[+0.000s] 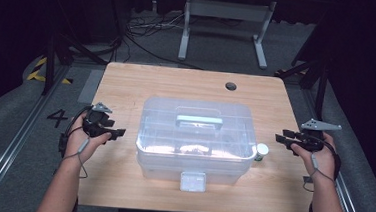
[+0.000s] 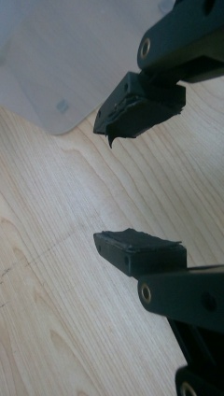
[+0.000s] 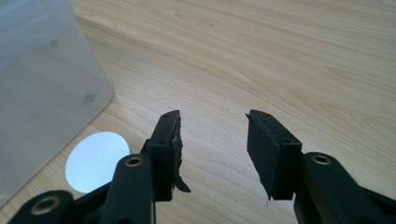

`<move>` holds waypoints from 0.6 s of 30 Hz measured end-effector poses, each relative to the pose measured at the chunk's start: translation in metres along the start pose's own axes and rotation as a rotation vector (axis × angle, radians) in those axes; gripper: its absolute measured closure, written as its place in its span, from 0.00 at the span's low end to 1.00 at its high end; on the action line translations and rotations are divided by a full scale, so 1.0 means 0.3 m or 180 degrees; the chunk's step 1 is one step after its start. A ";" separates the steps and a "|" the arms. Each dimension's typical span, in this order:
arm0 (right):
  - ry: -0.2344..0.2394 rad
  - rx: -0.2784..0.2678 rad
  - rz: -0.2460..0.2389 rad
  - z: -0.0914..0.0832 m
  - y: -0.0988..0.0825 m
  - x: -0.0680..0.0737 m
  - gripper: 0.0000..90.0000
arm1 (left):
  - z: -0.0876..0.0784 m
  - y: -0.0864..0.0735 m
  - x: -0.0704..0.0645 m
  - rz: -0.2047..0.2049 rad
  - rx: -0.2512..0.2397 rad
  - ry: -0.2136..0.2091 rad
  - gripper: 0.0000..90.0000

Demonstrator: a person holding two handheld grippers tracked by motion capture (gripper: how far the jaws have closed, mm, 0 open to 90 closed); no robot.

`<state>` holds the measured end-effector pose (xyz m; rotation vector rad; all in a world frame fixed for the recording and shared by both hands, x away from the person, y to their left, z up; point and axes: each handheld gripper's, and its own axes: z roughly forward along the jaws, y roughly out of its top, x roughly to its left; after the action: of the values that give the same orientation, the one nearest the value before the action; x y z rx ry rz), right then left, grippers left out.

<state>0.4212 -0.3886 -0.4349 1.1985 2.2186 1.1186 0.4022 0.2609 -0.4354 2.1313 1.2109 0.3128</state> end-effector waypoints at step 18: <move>0.0027 0.0056 -0.0022 -0.011 0.007 0.007 0.62 | -0.165 0.080 -0.080 0.0172 -0.0041 -0.0138 0.50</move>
<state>0.4188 -0.3877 -0.4312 1.1945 2.2416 1.1055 0.3805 0.2535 -0.3799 2.1516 1.1254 0.2959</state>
